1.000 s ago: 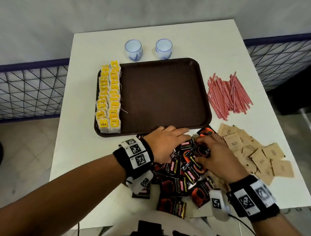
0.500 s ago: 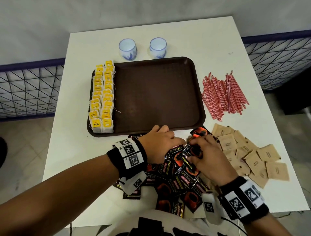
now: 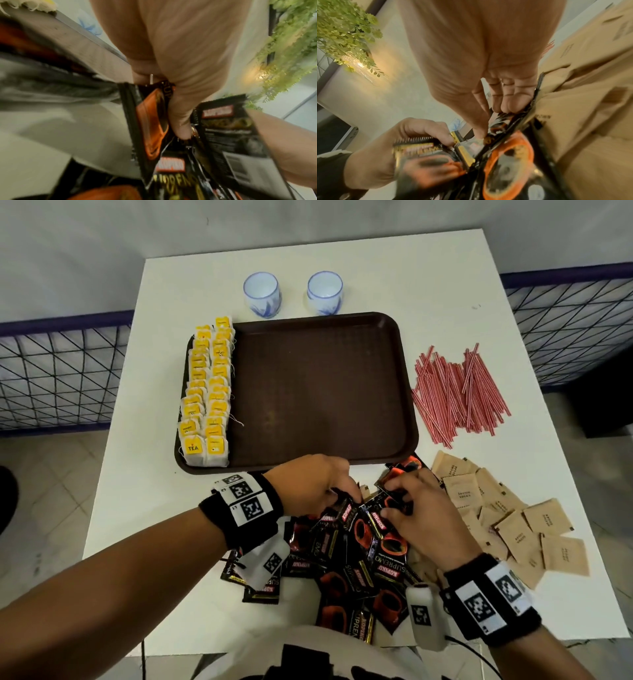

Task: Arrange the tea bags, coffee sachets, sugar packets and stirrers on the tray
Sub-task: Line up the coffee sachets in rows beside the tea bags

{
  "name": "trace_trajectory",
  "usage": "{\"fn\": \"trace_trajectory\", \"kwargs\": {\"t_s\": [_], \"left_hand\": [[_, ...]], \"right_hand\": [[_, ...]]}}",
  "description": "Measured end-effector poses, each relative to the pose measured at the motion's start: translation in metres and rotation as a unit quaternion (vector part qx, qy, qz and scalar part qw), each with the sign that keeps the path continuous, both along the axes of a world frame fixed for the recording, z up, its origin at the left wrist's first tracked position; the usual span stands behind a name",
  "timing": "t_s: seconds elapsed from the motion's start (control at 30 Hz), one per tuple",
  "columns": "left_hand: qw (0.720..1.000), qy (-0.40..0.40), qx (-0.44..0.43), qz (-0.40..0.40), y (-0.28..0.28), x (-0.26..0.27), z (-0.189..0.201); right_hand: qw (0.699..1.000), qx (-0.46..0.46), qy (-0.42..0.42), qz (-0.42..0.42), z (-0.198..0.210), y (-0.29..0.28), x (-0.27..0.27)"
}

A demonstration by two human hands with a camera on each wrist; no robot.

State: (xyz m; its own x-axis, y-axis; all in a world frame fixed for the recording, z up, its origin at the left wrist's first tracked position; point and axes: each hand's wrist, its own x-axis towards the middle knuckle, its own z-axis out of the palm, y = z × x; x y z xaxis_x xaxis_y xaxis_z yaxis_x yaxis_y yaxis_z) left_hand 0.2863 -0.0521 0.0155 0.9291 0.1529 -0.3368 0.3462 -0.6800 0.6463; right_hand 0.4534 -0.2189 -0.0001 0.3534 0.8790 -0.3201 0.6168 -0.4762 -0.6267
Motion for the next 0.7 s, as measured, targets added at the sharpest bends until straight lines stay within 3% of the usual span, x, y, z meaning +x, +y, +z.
{"fn": "trace_trajectory", "kwargs": {"t_s": [0.2,0.37,0.7], "left_hand": [[0.986,-0.104,-0.066,0.11,0.008,-0.009,-0.004],[0.965,-0.164,-0.094,0.181,0.015,-0.008,-0.001],[0.92,-0.156,-0.176,0.314,0.012,-0.009,0.017]], "right_hand": [[0.996,0.069,0.043,-0.029,0.005,0.005,0.002],[0.98,0.055,0.182,-0.05,0.026,0.022,0.0],[0.976,0.047,0.212,-0.005,0.023,0.068,-0.012]]}}
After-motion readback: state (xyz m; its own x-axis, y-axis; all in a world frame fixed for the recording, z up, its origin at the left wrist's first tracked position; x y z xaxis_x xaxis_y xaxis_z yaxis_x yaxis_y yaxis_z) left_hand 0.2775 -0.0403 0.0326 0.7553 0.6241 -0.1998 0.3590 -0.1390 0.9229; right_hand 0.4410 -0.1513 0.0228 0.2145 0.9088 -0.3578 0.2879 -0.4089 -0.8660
